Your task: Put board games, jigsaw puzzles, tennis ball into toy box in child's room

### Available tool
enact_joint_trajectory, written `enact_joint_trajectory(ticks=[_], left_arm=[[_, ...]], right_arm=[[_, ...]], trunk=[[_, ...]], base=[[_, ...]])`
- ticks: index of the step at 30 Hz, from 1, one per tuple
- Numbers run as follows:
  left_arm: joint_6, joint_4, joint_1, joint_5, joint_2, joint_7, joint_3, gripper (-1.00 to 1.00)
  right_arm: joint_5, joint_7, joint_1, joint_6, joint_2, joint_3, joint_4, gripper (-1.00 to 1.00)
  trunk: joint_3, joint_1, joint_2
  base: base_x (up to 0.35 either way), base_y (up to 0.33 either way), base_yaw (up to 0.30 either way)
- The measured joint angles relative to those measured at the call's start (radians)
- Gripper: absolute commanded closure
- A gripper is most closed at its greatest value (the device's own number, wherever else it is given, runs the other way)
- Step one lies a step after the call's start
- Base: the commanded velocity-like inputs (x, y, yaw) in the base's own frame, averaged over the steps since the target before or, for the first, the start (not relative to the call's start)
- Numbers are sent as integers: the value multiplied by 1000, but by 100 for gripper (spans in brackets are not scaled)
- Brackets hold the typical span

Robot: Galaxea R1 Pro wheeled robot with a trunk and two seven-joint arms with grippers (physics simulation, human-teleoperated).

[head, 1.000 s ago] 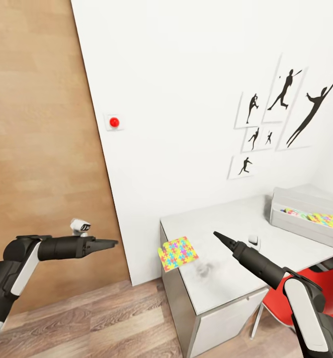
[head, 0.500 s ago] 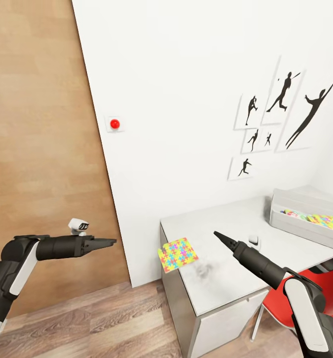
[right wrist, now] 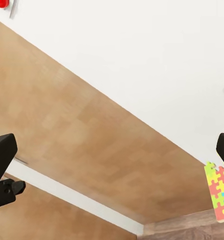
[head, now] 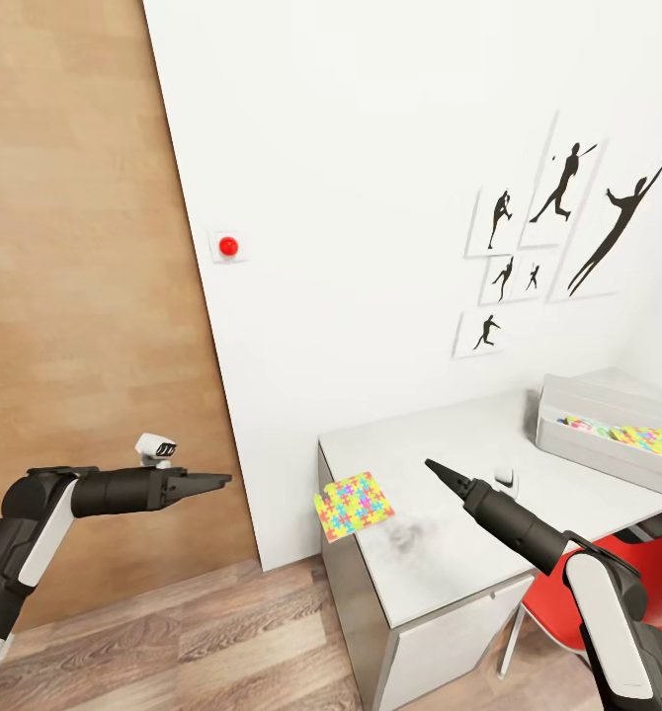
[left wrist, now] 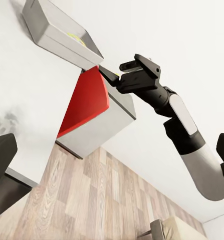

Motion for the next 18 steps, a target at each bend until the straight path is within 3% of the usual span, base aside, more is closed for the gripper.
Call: enact_joint_trajectory(ticks=[12, 18], left_arm=[[0, 0, 0, 1, -1, 0, -1, -100], [0, 0, 0, 0, -2, 0, -2, -100]], right_arm=[[-1, 0, 0, 1, 0, 0, 0, -100], [-2, 0, 0, 1, 0, 0, 0, -100]], trunk=[[0, 0, 0], [6, 0, 0]], base=[[0, 0, -2], [4, 0, -99]])
